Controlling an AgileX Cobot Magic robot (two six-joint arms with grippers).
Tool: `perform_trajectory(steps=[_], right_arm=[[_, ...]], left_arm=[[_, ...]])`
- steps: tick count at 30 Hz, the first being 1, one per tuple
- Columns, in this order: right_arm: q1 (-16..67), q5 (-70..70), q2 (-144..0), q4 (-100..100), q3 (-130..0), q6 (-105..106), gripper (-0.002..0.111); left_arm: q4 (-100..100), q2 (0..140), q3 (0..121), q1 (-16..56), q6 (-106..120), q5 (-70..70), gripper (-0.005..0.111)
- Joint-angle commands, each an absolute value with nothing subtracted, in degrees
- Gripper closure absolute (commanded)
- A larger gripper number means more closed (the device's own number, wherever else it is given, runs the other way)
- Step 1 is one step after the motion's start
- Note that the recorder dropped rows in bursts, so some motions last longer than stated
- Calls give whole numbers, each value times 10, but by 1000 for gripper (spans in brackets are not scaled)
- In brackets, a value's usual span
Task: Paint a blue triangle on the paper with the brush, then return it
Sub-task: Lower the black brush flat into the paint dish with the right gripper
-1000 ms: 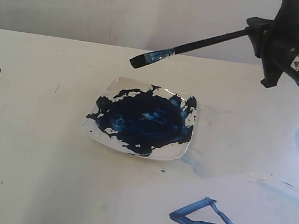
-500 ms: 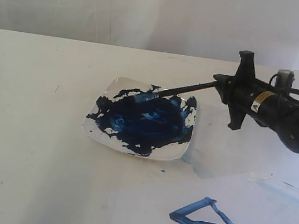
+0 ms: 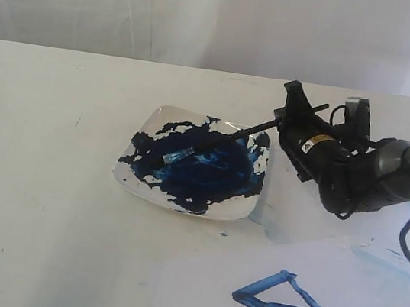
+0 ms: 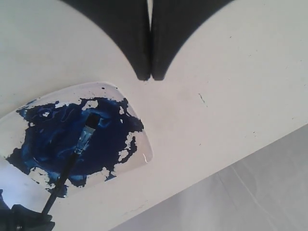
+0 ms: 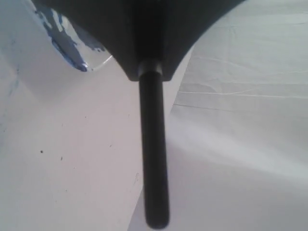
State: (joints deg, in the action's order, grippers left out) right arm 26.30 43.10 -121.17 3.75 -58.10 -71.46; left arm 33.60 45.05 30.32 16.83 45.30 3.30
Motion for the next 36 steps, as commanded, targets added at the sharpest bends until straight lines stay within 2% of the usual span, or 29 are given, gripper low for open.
perform_trajectory(steps=[1, 4, 8, 11, 18, 21, 36], right_arm=[[274, 421, -1212, 57, -583, -691, 108], [274, 361, -1212, 63, -583, -691, 108], [274, 352, -1212, 110, -583, -646, 108], [274, 352, -1212, 117, -583, -592, 103], [274, 356, -1212, 122, -583, -581, 68], [274, 356, -1212, 122, -583, -581, 57], [268, 217, -1141, 87, -582, -558, 55]], left_arm=[[351, 446, 299, 167, 448, 28, 107], [351, 446, 299, 167, 448, 28, 107], [351, 446, 299, 167, 448, 28, 107], [351, 446, 299, 167, 448, 26, 107], [351, 446, 299, 167, 449, 26, 107], [351, 446, 299, 167, 449, 26, 107], [351, 446, 299, 167, 449, 18, 107]])
